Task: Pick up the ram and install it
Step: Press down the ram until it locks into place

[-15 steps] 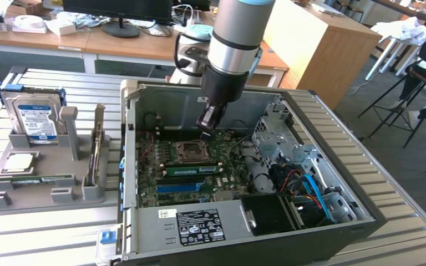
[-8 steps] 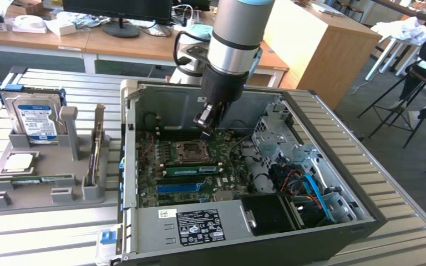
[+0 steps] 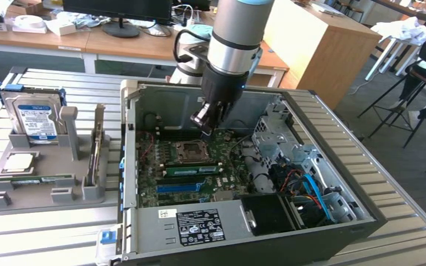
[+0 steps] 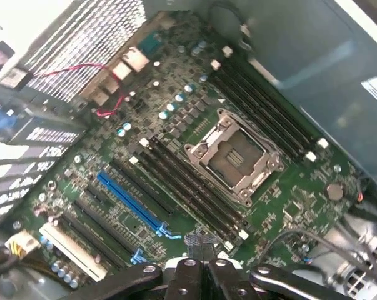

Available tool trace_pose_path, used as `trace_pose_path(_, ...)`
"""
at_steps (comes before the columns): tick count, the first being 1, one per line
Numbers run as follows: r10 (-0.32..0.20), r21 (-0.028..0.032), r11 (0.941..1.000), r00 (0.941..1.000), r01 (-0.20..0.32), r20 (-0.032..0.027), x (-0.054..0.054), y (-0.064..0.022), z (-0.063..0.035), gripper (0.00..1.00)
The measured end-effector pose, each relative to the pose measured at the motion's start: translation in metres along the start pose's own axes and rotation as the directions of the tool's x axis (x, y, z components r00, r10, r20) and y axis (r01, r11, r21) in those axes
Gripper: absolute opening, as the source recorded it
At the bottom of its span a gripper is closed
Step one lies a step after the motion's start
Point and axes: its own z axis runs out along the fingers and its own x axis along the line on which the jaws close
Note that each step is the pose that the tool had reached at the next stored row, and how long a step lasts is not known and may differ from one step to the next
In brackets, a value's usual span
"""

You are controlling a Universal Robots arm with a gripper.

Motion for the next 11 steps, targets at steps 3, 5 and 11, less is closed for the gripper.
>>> trace_pose_path(3,0.052,0.0022,0.9986,0.9986,-0.052,0.0007,0.0,0.0,0.0,0.1)
trace_pose_path(5,0.088,0.0038,0.9961,0.9961,-0.088,0.0013,0.0,0.0,0.0,0.1)
trace_pose_path(11,0.194,0.0081,0.981,0.981,-0.194,0.0034,0.0,0.0,0.0001,0.1)
